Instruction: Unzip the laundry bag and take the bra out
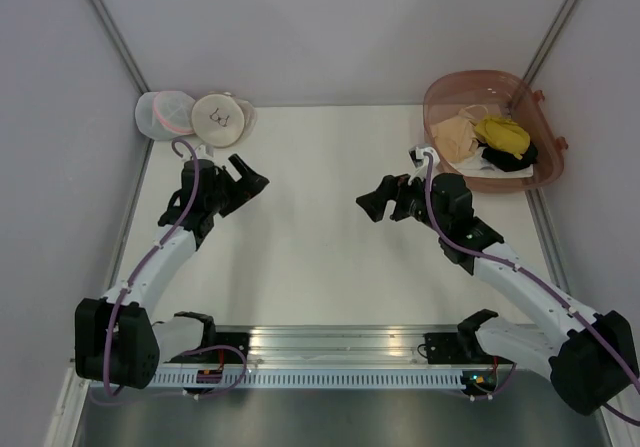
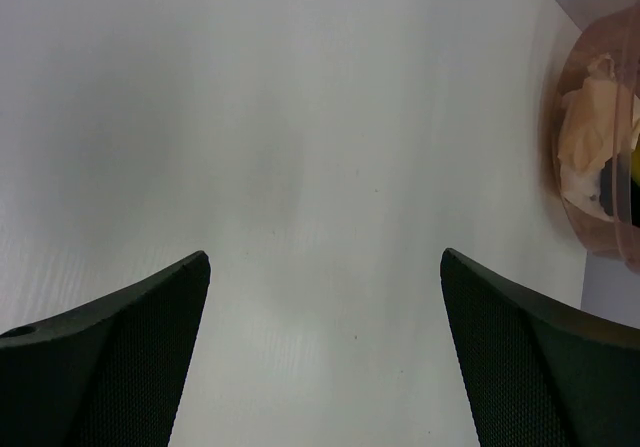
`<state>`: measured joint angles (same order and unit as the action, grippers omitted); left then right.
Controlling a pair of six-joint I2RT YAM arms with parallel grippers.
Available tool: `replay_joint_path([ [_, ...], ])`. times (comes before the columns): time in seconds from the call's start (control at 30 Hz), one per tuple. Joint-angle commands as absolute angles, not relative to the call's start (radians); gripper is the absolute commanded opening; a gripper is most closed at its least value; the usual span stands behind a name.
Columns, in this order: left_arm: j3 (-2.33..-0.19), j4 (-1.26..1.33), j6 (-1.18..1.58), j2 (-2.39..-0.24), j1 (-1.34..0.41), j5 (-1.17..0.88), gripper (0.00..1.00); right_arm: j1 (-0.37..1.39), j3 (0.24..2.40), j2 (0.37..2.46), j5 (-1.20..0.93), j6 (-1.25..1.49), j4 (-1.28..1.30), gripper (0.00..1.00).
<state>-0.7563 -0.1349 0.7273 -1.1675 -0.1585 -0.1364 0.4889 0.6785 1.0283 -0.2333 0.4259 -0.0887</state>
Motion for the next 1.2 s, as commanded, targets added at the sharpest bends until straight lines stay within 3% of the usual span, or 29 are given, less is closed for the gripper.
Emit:
replay_joint_path([
  [0.0, -0.792, -0.153, 0.703, -1.147, -0.158, -0.106, 0.99, 0.491, 0.742, 1.061, -0.213, 0.428, -0.078, 0.98],
  [0.17, -0.830, -0.184, 0.690, -1.187, -0.158, -0.048, 1.00, 0.491, 0.719, 1.062, -0.236, 0.442, -0.118, 0.98],
  [0.27, -0.818, -0.128, 0.725, -1.229, -0.155, 0.107, 1.00, 0.491, 0.703, 1.048, -0.262, 0.445, -0.141, 0.98],
  [0.63, -0.968, 0.132, 0.881, -1.692, -0.040, 0.389, 0.99, 0.491, 0.606, 0.967, -0.299, 0.451, -0.169, 0.98],
  [0.9, -1.055, 0.440, 0.949, -1.946, 0.081, 0.169, 0.99, 0.489, 0.604, 0.923, -0.275, 0.391, -0.075, 0.98],
  [1.17, -1.223, 0.580, 1.000, -2.150, 0.114, 0.135, 0.99, 0.489, 0.604, 0.891, -0.253, 0.387, -0.018, 0.98],
])
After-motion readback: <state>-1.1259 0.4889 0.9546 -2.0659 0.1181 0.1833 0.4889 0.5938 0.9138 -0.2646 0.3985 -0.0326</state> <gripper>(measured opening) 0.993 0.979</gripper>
